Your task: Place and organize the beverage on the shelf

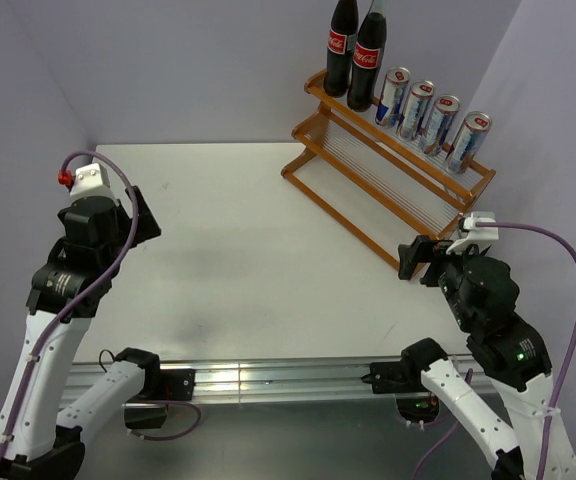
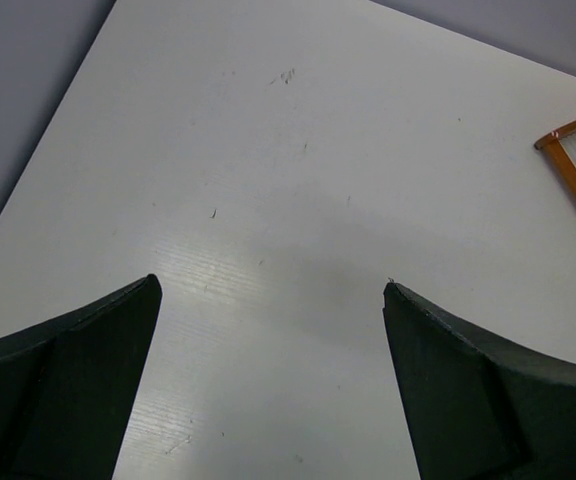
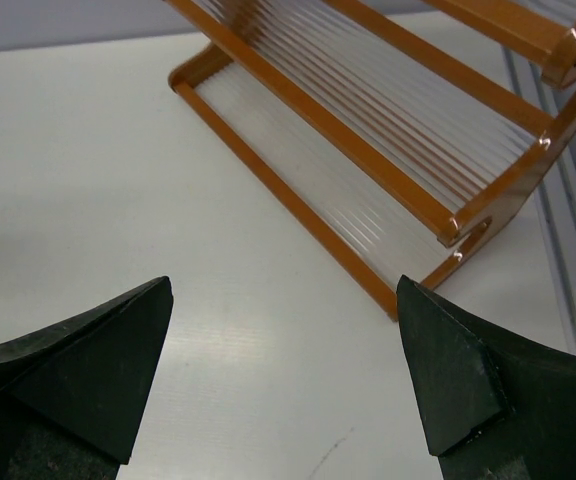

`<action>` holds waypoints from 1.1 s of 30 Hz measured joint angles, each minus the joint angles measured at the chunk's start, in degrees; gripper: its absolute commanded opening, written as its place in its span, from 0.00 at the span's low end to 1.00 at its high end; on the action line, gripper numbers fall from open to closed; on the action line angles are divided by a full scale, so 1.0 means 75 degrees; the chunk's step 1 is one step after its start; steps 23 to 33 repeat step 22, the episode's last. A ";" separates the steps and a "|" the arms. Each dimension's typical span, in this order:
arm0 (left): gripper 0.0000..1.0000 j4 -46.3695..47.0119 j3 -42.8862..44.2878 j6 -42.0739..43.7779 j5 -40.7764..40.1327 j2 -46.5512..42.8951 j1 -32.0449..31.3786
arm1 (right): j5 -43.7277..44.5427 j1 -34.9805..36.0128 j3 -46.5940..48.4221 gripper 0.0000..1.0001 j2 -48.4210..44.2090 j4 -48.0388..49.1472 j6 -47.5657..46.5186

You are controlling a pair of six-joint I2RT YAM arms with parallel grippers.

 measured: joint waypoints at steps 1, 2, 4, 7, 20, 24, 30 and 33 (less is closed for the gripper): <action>1.00 -0.0137 0.0044 0.0000 0.0058 -0.0096 -0.0015 | 0.0035 0.0000 0.0000 1.00 0.0015 -0.0119 0.0003; 1.00 -0.0256 0.0079 0.0000 0.0119 -0.0175 -0.0026 | 0.0076 0.0000 0.0000 1.00 0.0035 -0.0233 0.0006; 0.99 -0.0446 0.0117 -0.0003 0.0251 -0.0344 -0.0041 | 0.0128 0.0000 0.0000 1.00 0.0073 -0.0469 0.0017; 1.00 -0.0705 0.0172 -0.0003 0.0472 -0.0629 -0.0047 | 0.0117 0.0000 0.0000 1.00 0.0044 -0.0606 0.0032; 1.00 -0.0822 0.0181 -0.0003 0.0731 -0.1201 -0.0050 | 0.0006 0.0000 0.0000 1.00 -0.0146 -0.0562 0.0175; 0.99 -0.0810 0.0181 -0.0003 0.0731 -0.1198 -0.0050 | -0.0012 0.0000 0.0000 1.00 -0.0146 -0.0539 0.0178; 0.99 -0.0810 0.0181 -0.0003 0.0731 -0.1198 -0.0050 | -0.0012 0.0000 0.0000 1.00 -0.0146 -0.0539 0.0178; 0.99 -0.0810 0.0181 -0.0003 0.0731 -0.1198 -0.0050 | -0.0012 0.0000 0.0000 1.00 -0.0146 -0.0539 0.0178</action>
